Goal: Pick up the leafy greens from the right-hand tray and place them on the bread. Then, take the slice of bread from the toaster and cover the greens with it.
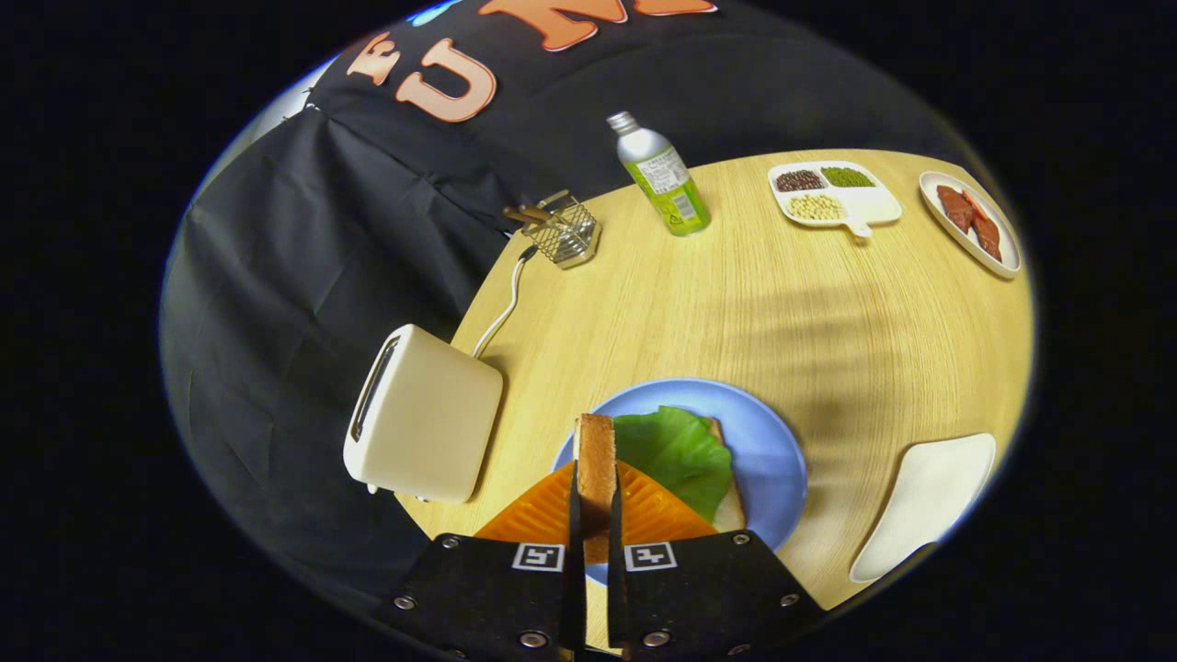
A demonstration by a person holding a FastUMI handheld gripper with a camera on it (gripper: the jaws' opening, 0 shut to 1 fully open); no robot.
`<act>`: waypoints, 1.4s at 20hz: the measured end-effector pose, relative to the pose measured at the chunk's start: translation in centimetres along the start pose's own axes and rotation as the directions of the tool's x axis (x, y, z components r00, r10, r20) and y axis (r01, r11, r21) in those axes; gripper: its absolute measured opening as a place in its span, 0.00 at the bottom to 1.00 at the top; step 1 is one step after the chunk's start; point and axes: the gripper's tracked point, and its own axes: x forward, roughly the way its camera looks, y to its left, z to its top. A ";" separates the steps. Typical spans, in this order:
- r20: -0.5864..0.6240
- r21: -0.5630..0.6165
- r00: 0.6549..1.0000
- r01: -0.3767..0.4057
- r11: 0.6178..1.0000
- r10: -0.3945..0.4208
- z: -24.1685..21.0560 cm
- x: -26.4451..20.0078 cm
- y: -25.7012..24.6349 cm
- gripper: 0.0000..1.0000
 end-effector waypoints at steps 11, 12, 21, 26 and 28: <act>0.035 -0.048 0.993 0.111 0.993 -0.109 -0.7 1.1 -4.6 0.18; 0.049 -0.065 0.992 0.123 0.990 -0.120 -0.6 0.9 -4.7 0.29; 0.342 -0.167 0.923 0.246 0.955 -0.178 4.2 -5.2 -3.4 0.71; 0.582 -0.234 0.804 0.310 0.922 -0.123 7.8 -13.5 0.4 0.88; 0.688 -0.263 0.722 0.347 0.900 -0.078 9.6 -17.1 1.5 0.90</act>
